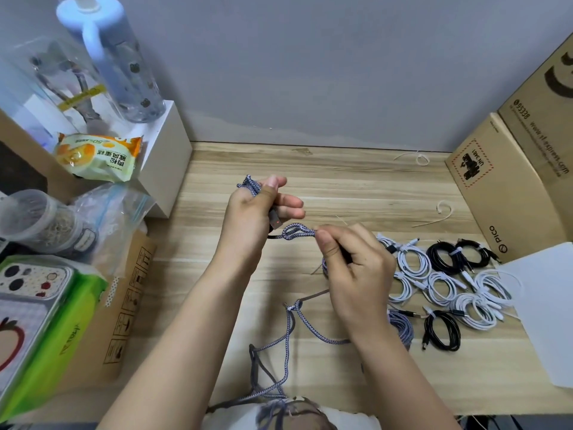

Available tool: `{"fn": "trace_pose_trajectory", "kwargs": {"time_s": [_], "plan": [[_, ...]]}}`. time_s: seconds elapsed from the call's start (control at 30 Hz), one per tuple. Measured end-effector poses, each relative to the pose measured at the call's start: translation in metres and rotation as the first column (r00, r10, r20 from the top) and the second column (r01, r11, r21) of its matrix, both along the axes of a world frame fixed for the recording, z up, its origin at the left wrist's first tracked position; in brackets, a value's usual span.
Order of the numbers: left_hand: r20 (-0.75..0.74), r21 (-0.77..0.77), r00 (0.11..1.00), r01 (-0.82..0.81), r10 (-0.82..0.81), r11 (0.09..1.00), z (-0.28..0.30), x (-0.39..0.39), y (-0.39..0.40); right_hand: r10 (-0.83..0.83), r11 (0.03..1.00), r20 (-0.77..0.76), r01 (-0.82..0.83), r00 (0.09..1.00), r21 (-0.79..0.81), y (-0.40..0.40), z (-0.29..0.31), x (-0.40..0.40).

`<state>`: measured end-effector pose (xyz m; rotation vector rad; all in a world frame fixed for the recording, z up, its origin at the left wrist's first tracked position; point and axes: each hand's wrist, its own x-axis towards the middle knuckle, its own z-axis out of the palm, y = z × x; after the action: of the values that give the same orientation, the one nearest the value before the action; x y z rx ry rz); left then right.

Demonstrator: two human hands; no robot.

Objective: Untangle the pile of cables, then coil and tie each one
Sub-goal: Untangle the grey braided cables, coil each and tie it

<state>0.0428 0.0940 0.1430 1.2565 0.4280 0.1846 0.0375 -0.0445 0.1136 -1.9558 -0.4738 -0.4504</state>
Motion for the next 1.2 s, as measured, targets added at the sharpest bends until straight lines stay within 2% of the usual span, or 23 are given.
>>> {"fn": "trace_pose_trajectory", "kwargs": {"time_s": [0.1, 0.2, 0.23, 0.3, 0.4, 0.47, 0.53, 0.63, 0.7, 0.77, 0.83, 0.9, 1.07, 1.2], "plan": [[-0.061, 0.062, 0.993, 0.104, -0.100, 0.993, 0.003, -0.001, -0.007, -0.026, 0.992, -0.051, 0.032, 0.998, 0.126, 0.004, 0.004, -0.002], [-0.161, 0.194, 0.972, 0.203, -0.173, 0.960, -0.004, -0.002, -0.008, -0.042, 0.915, -0.259, 0.141, 0.965, 0.377, 0.003, 0.012, 0.002], [-0.201, 0.202, 0.958, 0.243, -0.203, 0.949, -0.007, -0.005, -0.007, -0.042, 0.905, -0.281, 0.155, 0.959, 0.396, 0.001, 0.014, 0.006], [-0.285, 0.170, 0.908, 0.363, -0.307, 0.916, -0.011, -0.011, -0.005, 0.007, 0.935, -0.311, 0.104, 0.950, 0.340, 0.000, 0.016, 0.012], [-0.422, 0.131, 0.741, 0.619, -0.522, 0.774, -0.008, -0.017, 0.001, 0.084, 0.971, -0.373, 0.009, 0.924, 0.240, 0.004, 0.007, 0.013], [-0.433, 0.051, 0.633, 0.728, -0.641, 0.684, -0.004, -0.017, 0.009, 0.114, 0.971, -0.421, -0.011, 0.900, 0.240, 0.007, -0.001, 0.012], [-0.365, -0.026, 0.589, 0.768, -0.721, 0.640, -0.002, -0.017, 0.018, 0.152, 0.961, -0.457, -0.023, 0.876, 0.274, 0.008, -0.004, 0.013], [-0.263, -0.132, 0.627, 0.729, -0.733, 0.671, -0.006, -0.017, 0.025, 0.186, 0.963, -0.395, -0.087, 0.899, 0.255, 0.005, -0.003, 0.016], [-0.220, -0.209, 0.691, 0.656, -0.688, 0.726, -0.011, -0.016, 0.026, 0.258, 0.961, -0.239, -0.223, 0.936, 0.165, 0.001, -0.002, 0.017], [-0.191, -0.252, 0.731, 0.608, -0.655, 0.753, -0.012, -0.014, 0.026, 0.318, 0.948, -0.040, -0.318, 0.947, -0.018, -0.002, -0.002, 0.018], [-0.193, -0.246, 0.753, 0.583, -0.629, 0.774, -0.012, -0.013, 0.025, 0.339, 0.934, 0.110, -0.321, 0.934, -0.159, -0.004, -0.005, 0.019], [-0.200, -0.240, 0.770, 0.561, -0.606, 0.792, -0.014, -0.012, 0.024, 0.352, 0.928, 0.187, -0.317, 0.917, -0.194, -0.004, -0.006, 0.020], [-0.233, -0.231, 0.789, 0.523, -0.569, 0.820, -0.016, -0.012, 0.024, 0.373, 0.905, 0.136, -0.328, 0.918, -0.270, -0.007, -0.009, 0.023], [-0.233, -0.152, 0.720, 0.637, -0.654, 0.756, -0.013, -0.011, 0.028, 0.212, 0.973, -0.013, -0.213, 0.977, -0.086, -0.003, -0.007, 0.018]]}}
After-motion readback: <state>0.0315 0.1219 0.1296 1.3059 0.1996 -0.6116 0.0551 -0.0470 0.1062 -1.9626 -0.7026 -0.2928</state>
